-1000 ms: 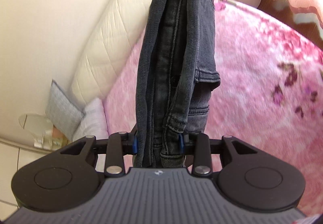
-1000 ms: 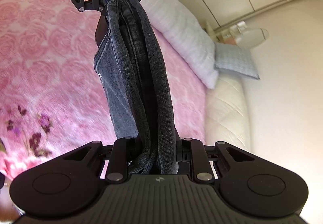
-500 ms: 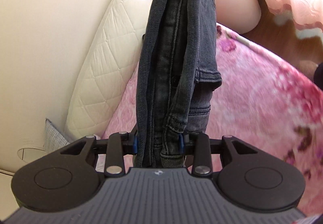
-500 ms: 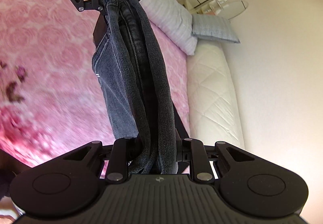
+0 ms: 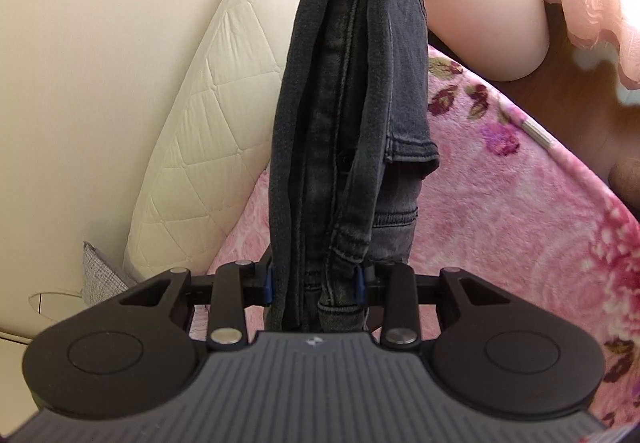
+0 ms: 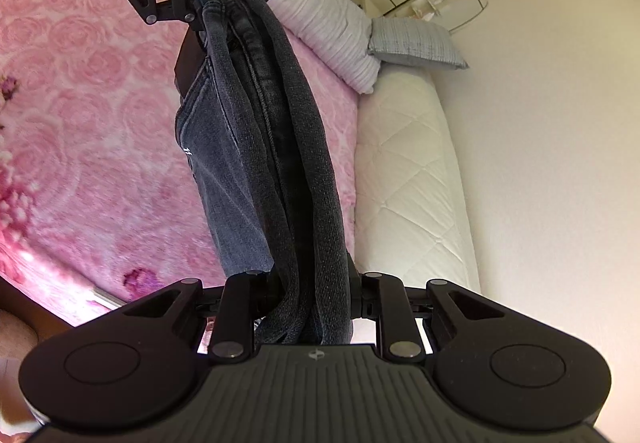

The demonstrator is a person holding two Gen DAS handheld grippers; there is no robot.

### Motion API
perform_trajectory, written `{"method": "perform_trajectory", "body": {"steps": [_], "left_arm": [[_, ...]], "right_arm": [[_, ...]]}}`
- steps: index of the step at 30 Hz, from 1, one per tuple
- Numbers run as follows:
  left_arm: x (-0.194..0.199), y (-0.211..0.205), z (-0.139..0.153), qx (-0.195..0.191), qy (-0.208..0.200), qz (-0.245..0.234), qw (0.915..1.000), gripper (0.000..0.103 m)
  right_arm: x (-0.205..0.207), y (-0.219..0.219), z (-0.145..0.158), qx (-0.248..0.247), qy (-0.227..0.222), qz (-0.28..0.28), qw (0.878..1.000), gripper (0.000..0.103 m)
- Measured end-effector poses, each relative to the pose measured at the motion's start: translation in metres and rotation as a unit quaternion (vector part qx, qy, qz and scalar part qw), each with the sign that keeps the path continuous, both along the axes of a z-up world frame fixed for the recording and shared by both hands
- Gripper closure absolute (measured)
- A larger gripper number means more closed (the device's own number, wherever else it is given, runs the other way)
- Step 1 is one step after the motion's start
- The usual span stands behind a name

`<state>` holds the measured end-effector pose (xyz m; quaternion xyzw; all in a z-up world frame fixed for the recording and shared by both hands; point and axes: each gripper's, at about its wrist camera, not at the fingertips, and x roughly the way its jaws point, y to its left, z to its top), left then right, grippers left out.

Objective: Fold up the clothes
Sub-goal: 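Lower the hanging jeans and lay them folded over onto the bed with both grippers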

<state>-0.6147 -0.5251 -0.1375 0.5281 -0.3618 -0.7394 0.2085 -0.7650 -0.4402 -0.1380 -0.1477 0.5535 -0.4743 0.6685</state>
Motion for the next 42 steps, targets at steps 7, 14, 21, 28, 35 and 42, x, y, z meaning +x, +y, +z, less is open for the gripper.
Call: {"method": "perform_trajectory", "body": {"steps": [7,14,21,28,35,42], "left_arm": [[-0.011,-0.028,0.002,-0.017,0.01,-0.016,0.9997,0.071],[-0.039,-0.074,-0.004,-0.02,0.005,0.012,0.9997,0.071],[-0.097,-0.151,-0.025,-0.035,0.001,0.088,0.9955,0.071],[-0.155,-0.187,-0.111,-0.066,0.016,0.118,0.9907,0.071],[-0.167,-0.162,-0.24,0.012,-0.022,0.097,0.995,0.067],[-0.155,-0.17,-0.23,0.017,-0.019,0.072,0.9971,0.067]], "right_arm": [[-0.007,-0.026,0.003,-0.007,0.008,-0.016,1.0,0.082],[-0.029,-0.075,-0.005,-0.012,0.003,-0.002,1.0,0.082],[-0.081,-0.171,-0.031,-0.022,0.0,0.058,0.998,0.082],[-0.132,-0.234,-0.093,-0.071,0.009,0.066,0.995,0.081],[-0.152,-0.209,-0.244,0.049,0.017,0.047,0.998,0.077],[-0.156,-0.202,-0.242,0.039,0.006,0.04,0.998,0.056]]}}
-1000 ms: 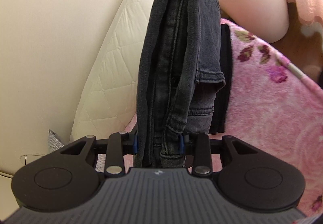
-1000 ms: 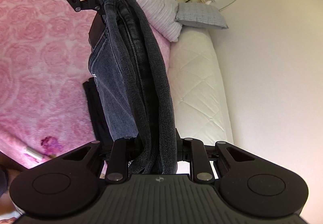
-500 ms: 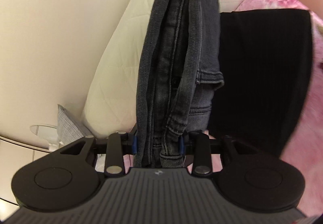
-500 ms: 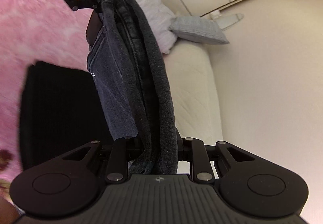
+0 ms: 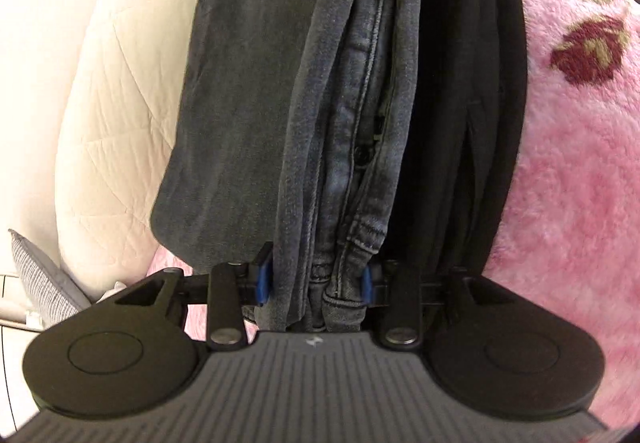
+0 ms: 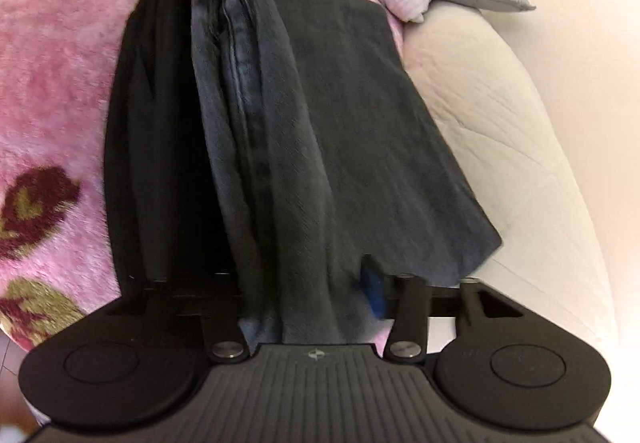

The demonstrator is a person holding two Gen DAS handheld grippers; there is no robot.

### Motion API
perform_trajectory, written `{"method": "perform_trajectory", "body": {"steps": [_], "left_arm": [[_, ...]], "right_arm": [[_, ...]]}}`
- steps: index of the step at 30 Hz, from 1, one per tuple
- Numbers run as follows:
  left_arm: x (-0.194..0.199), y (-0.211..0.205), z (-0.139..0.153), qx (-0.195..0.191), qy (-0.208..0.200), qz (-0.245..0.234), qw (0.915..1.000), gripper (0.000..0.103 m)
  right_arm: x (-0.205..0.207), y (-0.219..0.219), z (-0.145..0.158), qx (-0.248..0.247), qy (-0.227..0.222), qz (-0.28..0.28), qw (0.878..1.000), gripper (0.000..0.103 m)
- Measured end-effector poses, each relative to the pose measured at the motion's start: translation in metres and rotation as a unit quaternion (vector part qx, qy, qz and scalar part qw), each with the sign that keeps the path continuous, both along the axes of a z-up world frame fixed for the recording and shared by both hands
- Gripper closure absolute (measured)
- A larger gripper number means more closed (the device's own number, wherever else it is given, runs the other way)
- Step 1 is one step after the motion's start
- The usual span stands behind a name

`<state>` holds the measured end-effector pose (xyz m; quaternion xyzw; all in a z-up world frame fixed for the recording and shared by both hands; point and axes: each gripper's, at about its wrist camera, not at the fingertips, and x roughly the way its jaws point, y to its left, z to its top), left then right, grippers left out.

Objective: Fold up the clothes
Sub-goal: 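Lower the hanging jeans and lay them folded over onto the bed with both grippers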

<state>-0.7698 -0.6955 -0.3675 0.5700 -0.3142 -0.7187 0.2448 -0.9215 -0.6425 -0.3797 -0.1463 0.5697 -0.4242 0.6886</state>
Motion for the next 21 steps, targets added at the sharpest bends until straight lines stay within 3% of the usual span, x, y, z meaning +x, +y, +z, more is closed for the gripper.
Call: {"method": "perform_trajectory", "body": {"steps": [3,6,10,16,19,20,21], "left_arm": [[0.003,-0.001,0.007,-0.015,0.003,0.003,0.9999,0.068],[0.006,0.01,0.006,-0.03,0.012,0.014,0.9994,0.07],[0.007,0.02,-0.02,-0.019,-0.007,0.005,0.9998,0.066],[0.019,0.026,-0.015,-0.033,-0.003,-0.017,0.9993,0.06],[0.023,0.029,-0.011,-0.026,0.0,-0.02,0.9995,0.062],[0.023,0.029,-0.011,-0.022,0.0,-0.018,0.9996,0.063],[0.022,0.028,-0.011,-0.017,0.0,-0.015,0.9997,0.065]], "right_arm": [[-0.001,-0.001,0.009,0.002,-0.005,-0.004,1.0,0.066],[0.003,0.0,0.013,0.004,-0.012,-0.018,1.0,0.069],[0.008,0.008,-0.006,0.022,0.009,-0.019,1.0,0.066],[0.012,0.017,-0.007,0.01,0.024,-0.032,0.999,0.061],[0.011,0.03,-0.002,0.011,0.021,-0.032,0.999,0.059],[0.009,0.034,-0.001,0.013,0.018,-0.032,0.999,0.062],[0.007,0.037,0.001,0.019,0.009,-0.033,0.999,0.073]]}}
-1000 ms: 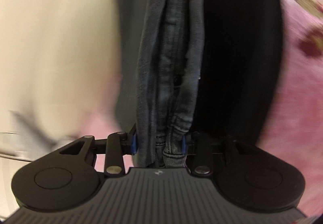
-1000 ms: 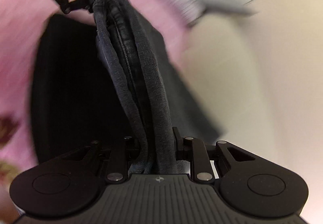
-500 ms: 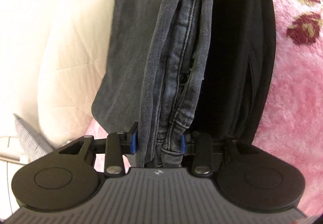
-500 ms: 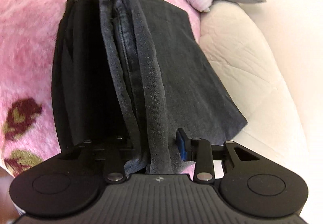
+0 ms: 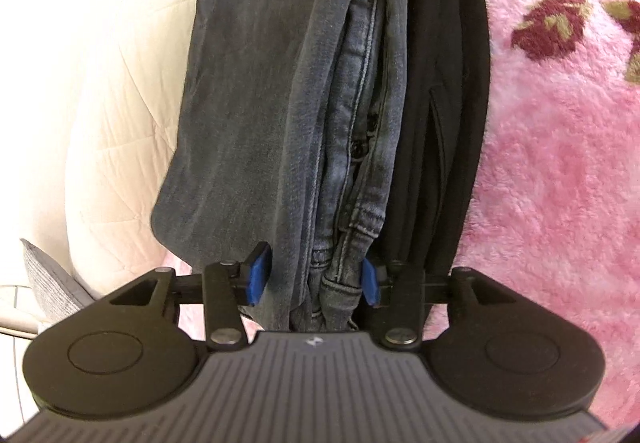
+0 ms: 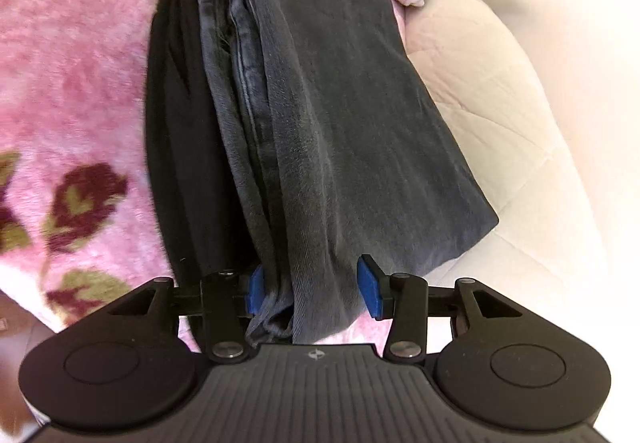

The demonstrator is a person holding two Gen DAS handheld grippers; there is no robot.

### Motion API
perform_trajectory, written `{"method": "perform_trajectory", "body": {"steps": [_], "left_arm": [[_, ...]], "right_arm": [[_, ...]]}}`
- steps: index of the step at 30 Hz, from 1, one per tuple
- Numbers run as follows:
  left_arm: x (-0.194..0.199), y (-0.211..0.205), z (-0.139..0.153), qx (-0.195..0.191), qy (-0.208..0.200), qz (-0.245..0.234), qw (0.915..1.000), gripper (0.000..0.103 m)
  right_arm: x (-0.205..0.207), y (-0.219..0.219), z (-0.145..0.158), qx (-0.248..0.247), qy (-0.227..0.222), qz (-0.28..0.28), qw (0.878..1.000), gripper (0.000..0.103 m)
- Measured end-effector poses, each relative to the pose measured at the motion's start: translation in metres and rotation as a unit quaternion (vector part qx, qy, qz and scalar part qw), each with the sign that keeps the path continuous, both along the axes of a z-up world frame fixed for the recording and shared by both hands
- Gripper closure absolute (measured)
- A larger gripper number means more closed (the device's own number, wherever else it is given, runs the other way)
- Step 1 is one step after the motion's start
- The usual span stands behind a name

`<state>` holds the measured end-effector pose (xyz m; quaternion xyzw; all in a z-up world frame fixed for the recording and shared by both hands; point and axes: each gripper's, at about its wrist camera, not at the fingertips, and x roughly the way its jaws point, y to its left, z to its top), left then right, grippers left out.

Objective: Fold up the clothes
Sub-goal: 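Lower the hanging jeans and lay them folded over onto the bed with both grippers, then open both grippers and release the jeans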

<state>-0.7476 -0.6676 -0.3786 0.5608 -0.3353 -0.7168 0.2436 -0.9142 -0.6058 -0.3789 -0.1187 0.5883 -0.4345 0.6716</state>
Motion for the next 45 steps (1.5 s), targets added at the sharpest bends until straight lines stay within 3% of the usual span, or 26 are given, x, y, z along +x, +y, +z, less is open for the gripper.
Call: {"method": "perform_trajectory", "body": {"steps": [6,10,14,18,22,26,30,31,33,36,38,41,44,45], "left_arm": [[0.008,0.01,0.003,-0.006,0.016,0.0,0.9998,0.07],[0.019,0.018,0.003,-0.001,0.021,-0.001,0.9998,0.07],[0.028,0.004,0.0,-0.002,0.009,-0.006,0.9999,0.068],[0.031,-0.001,0.016,-0.029,0.035,0.007,0.9989,0.07],[0.029,0.0,-0.006,-0.025,0.0,-0.002,0.9997,0.069],[0.033,-0.001,0.003,-0.017,0.005,0.003,0.9998,0.067],[0.042,-0.003,0.017,-0.001,0.01,0.002,0.9999,0.058],[0.046,-0.003,0.021,0.005,0.011,0.007,0.9999,0.052],[0.058,-0.003,0.03,0.016,0.014,0.024,0.9995,0.05],[0.072,0.001,0.046,0.036,0.024,0.057,0.9974,0.05],[0.076,-0.001,0.062,0.064,0.055,0.113,0.99,0.05],[0.052,-0.002,0.086,0.092,0.121,0.197,0.9684,0.05],[0.053,-0.033,0.118,0.116,0.182,0.255,0.9425,0.051],[0.044,-0.042,0.124,0.12,0.195,0.262,0.9375,0.051]], "right_arm": [[-0.006,0.003,0.007,0.013,-0.031,-0.012,0.999,0.084],[-0.006,0.016,0.012,0.015,-0.045,-0.015,0.999,0.084],[-0.005,0.003,-0.006,0.028,-0.032,-0.018,0.999,0.082],[-0.014,0.019,0.009,-0.005,-0.051,-0.023,0.998,0.087],[-0.016,0.02,-0.002,0.007,-0.037,-0.018,0.999,0.087],[-0.014,0.017,-0.004,0.014,-0.034,-0.021,0.999,0.084],[-0.014,0.018,0.004,0.029,-0.032,-0.028,0.999,0.077],[-0.014,0.02,0.008,0.033,-0.034,-0.032,0.998,0.074],[-0.016,0.024,0.017,0.038,-0.039,-0.044,0.998,0.067],[-0.021,0.032,0.031,0.049,-0.054,-0.069,0.995,0.065],[-0.021,0.027,0.045,0.052,-0.072,-0.091,0.992,0.063],[-0.032,0.016,0.059,0.052,-0.118,-0.135,0.982,0.06],[-0.047,-0.011,0.071,0.06,-0.182,-0.185,0.964,0.059],[-0.052,-0.026,0.073,0.065,-0.207,-0.205,0.954,0.06]]}}
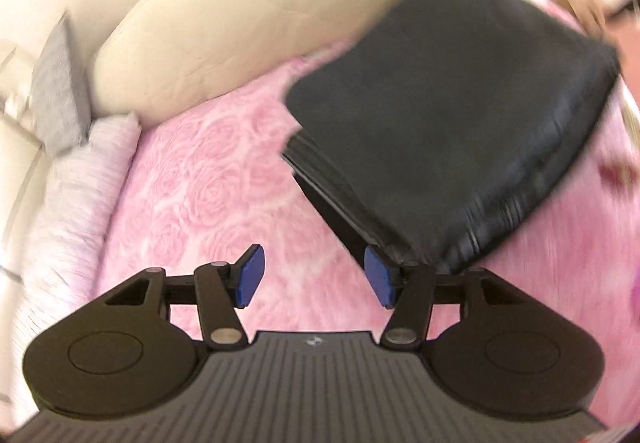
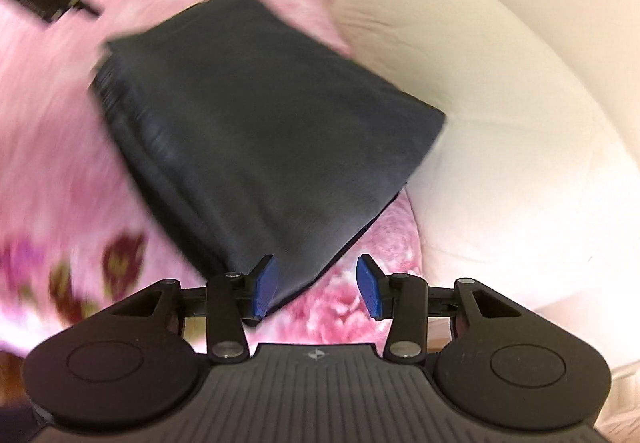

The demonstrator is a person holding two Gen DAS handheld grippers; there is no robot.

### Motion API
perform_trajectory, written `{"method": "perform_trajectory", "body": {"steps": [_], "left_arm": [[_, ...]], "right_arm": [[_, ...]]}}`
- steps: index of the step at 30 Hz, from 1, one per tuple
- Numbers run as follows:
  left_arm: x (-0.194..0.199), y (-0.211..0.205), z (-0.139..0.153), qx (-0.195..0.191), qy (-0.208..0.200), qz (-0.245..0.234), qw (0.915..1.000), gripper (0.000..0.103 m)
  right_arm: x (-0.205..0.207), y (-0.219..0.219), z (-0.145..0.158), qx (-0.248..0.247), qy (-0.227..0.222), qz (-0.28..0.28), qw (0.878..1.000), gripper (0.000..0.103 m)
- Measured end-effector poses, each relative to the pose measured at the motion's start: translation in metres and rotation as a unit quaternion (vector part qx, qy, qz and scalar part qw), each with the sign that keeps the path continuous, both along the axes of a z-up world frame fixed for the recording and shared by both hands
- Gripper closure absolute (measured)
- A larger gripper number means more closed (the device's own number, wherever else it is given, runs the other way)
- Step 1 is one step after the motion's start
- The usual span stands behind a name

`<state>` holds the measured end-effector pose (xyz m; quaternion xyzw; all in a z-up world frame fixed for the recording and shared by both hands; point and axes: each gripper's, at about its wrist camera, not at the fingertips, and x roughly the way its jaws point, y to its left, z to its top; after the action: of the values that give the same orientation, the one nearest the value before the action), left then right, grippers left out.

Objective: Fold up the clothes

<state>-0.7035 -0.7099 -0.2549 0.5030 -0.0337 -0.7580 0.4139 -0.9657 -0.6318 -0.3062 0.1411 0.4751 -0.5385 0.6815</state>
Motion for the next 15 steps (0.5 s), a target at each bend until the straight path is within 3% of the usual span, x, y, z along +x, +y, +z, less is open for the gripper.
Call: {"method": "perform_trajectory", "body": {"steps": [4,6,12,15], "left_arm": [[-0.033,-0.025,0.004,0.002,0.018,-0.009,0.9998,0.058],[-0.042,-0.051,-0.008,-0.002,0.017,-0.02,0.9997,0.058],[-0.068,-0.101,-0.057,0.01,-0.008,-0.033,0.9994,0.057],[-0.075,-0.108,-0.07,0.014,-0.016,-0.031,0.9993,0.056]], "right_arm": [[-0.019,-0.06,0.004,0.014,-0.094,-0.072,0.993,0.069],[-0.025,-0.086,0.007,0.005,-0.108,-0.083,0.991,0.071],[-0.026,-0.161,0.007,-0.051,-0.092,-0.063,0.993,0.071],[-0.031,-0.192,-0.017,-0.032,-0.086,-0.062,0.994,0.074]]}}
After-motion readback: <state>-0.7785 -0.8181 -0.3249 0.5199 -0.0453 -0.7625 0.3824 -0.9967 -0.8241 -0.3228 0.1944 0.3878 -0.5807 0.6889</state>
